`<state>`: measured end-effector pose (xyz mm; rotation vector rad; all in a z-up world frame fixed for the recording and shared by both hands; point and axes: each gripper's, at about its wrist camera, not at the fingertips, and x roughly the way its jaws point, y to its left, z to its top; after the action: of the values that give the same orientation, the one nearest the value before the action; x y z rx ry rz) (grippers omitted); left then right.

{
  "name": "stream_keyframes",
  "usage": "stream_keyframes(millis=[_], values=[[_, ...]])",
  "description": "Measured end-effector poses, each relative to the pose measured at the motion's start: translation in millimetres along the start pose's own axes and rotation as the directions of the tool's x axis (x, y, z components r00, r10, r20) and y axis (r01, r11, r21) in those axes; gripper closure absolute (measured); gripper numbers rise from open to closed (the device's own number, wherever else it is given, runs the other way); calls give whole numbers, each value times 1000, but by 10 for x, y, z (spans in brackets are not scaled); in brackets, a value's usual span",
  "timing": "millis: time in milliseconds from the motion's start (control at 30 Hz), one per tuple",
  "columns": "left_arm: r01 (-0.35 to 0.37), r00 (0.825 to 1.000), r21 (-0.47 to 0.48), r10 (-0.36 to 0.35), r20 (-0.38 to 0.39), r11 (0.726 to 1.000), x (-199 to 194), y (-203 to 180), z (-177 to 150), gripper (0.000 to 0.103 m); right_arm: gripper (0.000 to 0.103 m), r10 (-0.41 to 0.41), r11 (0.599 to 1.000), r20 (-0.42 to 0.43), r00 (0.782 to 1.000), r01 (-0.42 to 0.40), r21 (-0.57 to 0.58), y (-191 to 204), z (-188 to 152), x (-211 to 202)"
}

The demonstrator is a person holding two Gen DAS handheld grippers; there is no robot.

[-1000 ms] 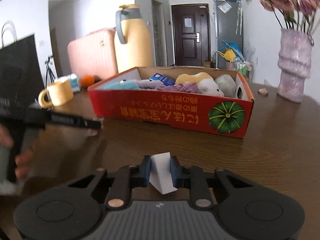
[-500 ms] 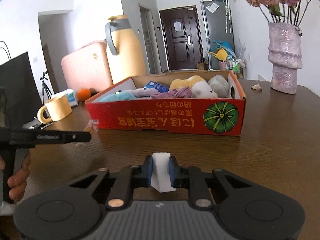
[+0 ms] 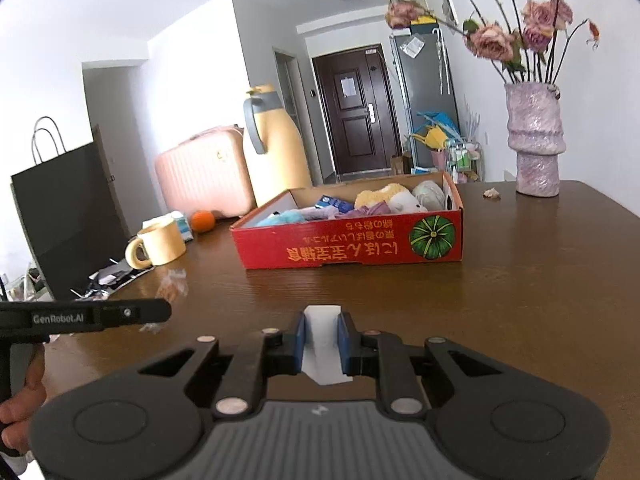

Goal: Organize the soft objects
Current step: 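Carry the snack and white triangle into the box and open both grippers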

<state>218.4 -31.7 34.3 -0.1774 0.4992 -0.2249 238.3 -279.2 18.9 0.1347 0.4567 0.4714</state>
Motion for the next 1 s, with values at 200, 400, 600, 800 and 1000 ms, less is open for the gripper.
stream_keyframes(millis=[200, 400, 600, 800, 1000], values=[[32, 999, -24, -32, -8, 999, -28, -38, 46, 90, 87, -4, 1000, 34, 999, 4, 12, 15, -5, -252], [56, 998, -11, -56, 32, 998, 229, -48, 505, 90, 87, -18, 999, 68, 998, 21, -33, -46, 225, -215], [66, 997, -60, -68, -31, 996, 1217, 34, 1432, 90, 86, -39, 992, 93, 995, 50, -114, -341, 1030, 348], [-104, 968, -83, 81, -238, 991, 2763, 192, 1944, 90, 86, -27, 1000, -77, 997, 25, -18, -942, 1854, 1616], [-212, 910, -71, 171, -377, 975, 3564, 329, 1847, 89, 86, -250, 949, -251, 935, 185, -255, -1095, 1954, 2813]])
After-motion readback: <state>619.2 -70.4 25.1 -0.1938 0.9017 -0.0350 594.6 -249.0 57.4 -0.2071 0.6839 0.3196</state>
